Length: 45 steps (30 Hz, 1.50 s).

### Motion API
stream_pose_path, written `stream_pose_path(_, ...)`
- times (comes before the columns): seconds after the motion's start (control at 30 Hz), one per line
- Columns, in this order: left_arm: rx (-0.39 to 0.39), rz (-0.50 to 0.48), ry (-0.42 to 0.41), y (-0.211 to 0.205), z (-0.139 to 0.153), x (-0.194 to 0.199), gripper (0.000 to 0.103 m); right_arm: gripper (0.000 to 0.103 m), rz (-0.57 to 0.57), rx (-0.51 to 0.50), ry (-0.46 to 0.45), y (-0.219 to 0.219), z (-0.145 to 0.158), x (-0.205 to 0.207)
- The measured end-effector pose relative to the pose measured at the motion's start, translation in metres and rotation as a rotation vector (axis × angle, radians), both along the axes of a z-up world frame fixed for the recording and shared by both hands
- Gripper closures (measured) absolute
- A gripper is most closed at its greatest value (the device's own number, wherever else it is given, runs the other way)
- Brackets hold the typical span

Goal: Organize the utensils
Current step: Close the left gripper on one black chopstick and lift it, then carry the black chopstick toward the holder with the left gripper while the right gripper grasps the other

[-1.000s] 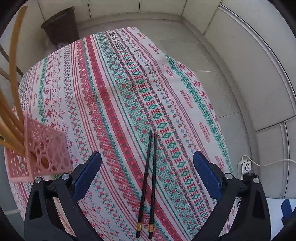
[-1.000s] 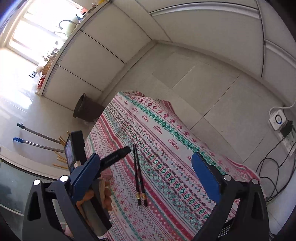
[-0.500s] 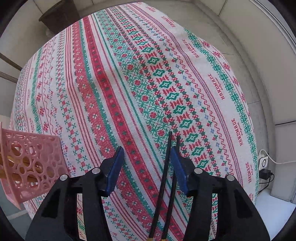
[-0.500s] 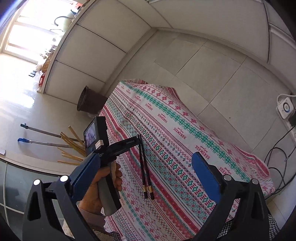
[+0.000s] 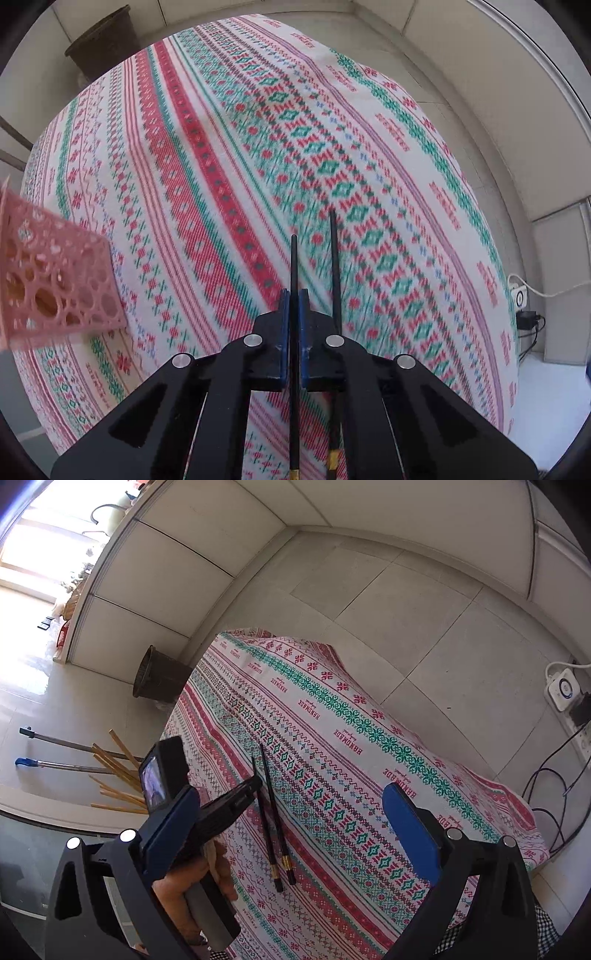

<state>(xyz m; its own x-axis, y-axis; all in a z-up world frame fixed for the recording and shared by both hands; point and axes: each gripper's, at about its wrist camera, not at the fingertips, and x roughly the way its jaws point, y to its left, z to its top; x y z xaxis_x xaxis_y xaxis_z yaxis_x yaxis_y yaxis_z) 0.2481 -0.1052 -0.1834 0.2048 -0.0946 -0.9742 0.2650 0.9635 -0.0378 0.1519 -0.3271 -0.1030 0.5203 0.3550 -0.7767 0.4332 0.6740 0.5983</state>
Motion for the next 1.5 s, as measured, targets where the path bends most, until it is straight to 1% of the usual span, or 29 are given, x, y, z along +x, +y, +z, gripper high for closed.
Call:
stream_pose_path(0.1, -0.041, 0.003, 0.003, 0.02, 0.004, -0.028, 0.099, 0.007, 0.014, -0.064, 0.04, 0.013, -0.012, 0.017)
stream_pose_path(0.2, -0.077, 0.017, -0.009, 0.046, 0.015, -0.053, 0.099, 0.007, 0.078, -0.176, 0.082, 0.037, -0.028, 0.041)
stream_pose_path(0.27, -0.081, 0.032, -0.031, 0.064, 0.026, -0.065, 0.099, 0.007, 0.104, -0.262, 0.106, 0.055, -0.036, 0.054)
stream_pose_path(0.33, -0.099, 0.053, -0.044, 0.085, 0.041, -0.078, 0.099, 0.007, 0.13, -0.309, 0.101, 0.07, -0.04, 0.063)
stream_pose_path(0.4, -0.131, 0.081, -0.084, 0.109, 0.062, -0.091, 0.099, 0.007, 0.17, -0.361, 0.088, 0.089, -0.042, 0.075)
stream_pose_path(0.47, -0.145, 0.102, -0.125, 0.126, 0.079, -0.1, 0.099, 0.007, 0.193, -0.37, 0.102, 0.101, -0.049, 0.086)
stream_pose_path(0.57, -0.156, 0.141, -0.205, 0.147, 0.104, -0.11, 0.099, 0.007, 0.209, -0.368, 0.152, 0.114, -0.066, 0.101)
stream_pose_path(0.6, -0.156, 0.15, -0.232, 0.147, 0.11, -0.113, 0.099, 0.008, 0.214, -0.375, 0.168, 0.118, -0.072, 0.104)
stream_pose_path(0.63, -0.158, 0.158, -0.256, 0.15, 0.117, -0.115, 0.099, 0.011, 0.224, -0.383, 0.185, 0.122, -0.078, 0.109)
stream_pose_path(0.7, -0.146, 0.171, -0.315, 0.158, 0.132, -0.122, 0.099, 0.022, 0.248, -0.391, 0.215, 0.13, -0.088, 0.115)
stream_pose_path(0.73, -0.137, 0.177, -0.341, 0.161, 0.137, -0.126, 0.099, 0.03, 0.26, -0.385, 0.228, 0.133, -0.092, 0.117)
stream_pose_path(0.77, -0.127, 0.184, -0.367, 0.164, 0.141, -0.128, 0.099, 0.029, 0.264, -0.405, 0.23, 0.137, -0.094, 0.119)
stream_pose_path(0.83, -0.11, 0.195, -0.402, 0.17, 0.147, -0.132, 0.099, 0.046, 0.292, -0.433, 0.215, 0.147, -0.094, 0.122)
stream_pose_path(0.87, -0.102, 0.198, -0.415, 0.172, 0.149, -0.134, 0.099, 0.048, 0.294, -0.449, 0.206, 0.151, -0.094, 0.122)
stream_pose_path(0.97, -0.086, 0.212, -0.441, 0.183, 0.156, -0.139, 0.099, 0.075, 0.303, -0.481, 0.19, 0.16, -0.093, 0.122)
stream_pose_path(1.0, -0.088, 0.217, -0.445, 0.185, 0.157, -0.139, 0.099, 0.079, 0.301, -0.5, 0.185, 0.163, -0.093, 0.121)
stream_pose_path(1.03, -0.091, 0.224, -0.451, 0.188, 0.159, -0.143, 0.099, 0.09, 0.3, -0.508, 0.176, 0.164, -0.093, 0.12)
stream_pose_path(1.07, -0.093, 0.231, -0.457, 0.19, 0.16, -0.142, 0.099, 0.098, 0.303, -0.507, 0.171, 0.164, -0.092, 0.118)
stream_pose_path(1.2, -0.105, 0.25, -0.484, 0.196, 0.168, -0.145, 0.099, 0.098, 0.318, -0.453, 0.141, 0.166, -0.088, 0.108)
stream_pose_path(1.3, -0.105, 0.256, -0.501, 0.198, 0.172, -0.148, 0.099, 0.098, 0.342, -0.457, 0.085, 0.172, -0.071, 0.095)
stream_pose_path(1.4, -0.099, 0.259, -0.522, 0.198, 0.177, -0.152, 0.099, 0.098, 0.368, -0.458, -0.004, 0.179, -0.039, 0.075)
stream_pose_path(1.5, -0.112, 0.263, -0.54, 0.201, 0.183, -0.156, 0.099, 0.098, 0.395, -0.452, -0.107, 0.184, -0.002, 0.054)
